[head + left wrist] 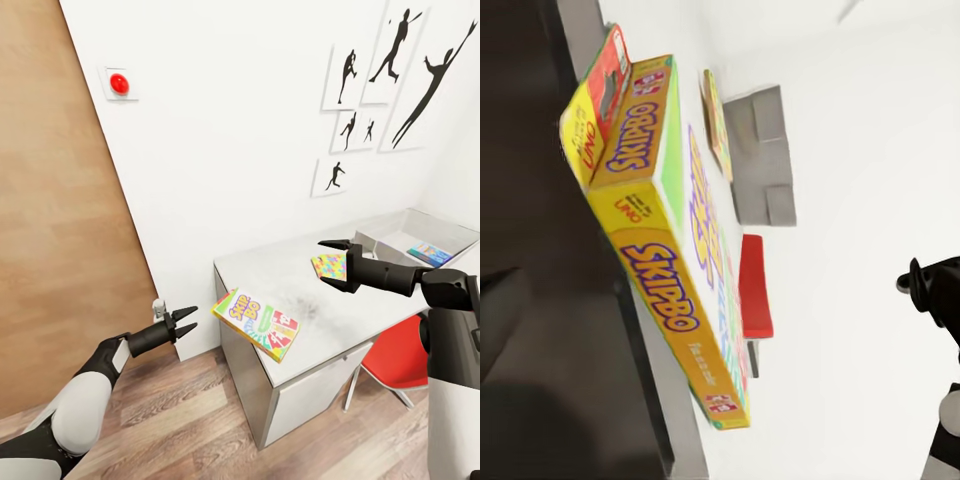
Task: Put all the toys in the child's room - the three board games (two on the bed and one on the table), the two jigsaw puzzles on the table, and the tennis ball on the table - inside the toy box on the table in the child's room.
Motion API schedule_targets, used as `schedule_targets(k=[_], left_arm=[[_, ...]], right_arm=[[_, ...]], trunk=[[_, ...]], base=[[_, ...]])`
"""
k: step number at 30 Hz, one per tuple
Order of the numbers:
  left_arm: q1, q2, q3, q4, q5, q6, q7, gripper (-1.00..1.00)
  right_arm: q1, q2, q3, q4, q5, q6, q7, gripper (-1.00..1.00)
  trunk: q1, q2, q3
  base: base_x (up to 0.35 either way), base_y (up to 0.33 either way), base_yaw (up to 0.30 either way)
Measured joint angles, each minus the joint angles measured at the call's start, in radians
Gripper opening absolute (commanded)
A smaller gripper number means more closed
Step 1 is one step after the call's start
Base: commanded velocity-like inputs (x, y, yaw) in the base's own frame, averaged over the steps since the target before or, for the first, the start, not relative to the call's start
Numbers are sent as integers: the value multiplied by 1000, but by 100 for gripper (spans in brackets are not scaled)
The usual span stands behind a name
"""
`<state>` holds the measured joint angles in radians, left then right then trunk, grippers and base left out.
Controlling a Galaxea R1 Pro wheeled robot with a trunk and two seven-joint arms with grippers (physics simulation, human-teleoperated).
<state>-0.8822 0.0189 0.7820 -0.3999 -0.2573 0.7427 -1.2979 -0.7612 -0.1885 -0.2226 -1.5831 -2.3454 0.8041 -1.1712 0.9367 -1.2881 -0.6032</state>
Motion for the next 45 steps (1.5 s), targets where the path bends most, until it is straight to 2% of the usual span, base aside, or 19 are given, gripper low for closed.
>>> schedule_targets(k=[7,23,45], left_arm=[[0,8,1,3,0,8,0,100],[0,9,2,4,-1,38,1,100],[0,8,1,5,-1,45,2,100]], right_arm=[[0,1,0,0,0,0,0,100],[0,1,2,-1,2,0,0,100],[0,2,9,-1,2,0,-1,100]], trunk=[[27,-49,-22],[88,-161,-72],[88,-161,-72]], base=[[0,0,0],[0,0,0],[0,-12,0]])
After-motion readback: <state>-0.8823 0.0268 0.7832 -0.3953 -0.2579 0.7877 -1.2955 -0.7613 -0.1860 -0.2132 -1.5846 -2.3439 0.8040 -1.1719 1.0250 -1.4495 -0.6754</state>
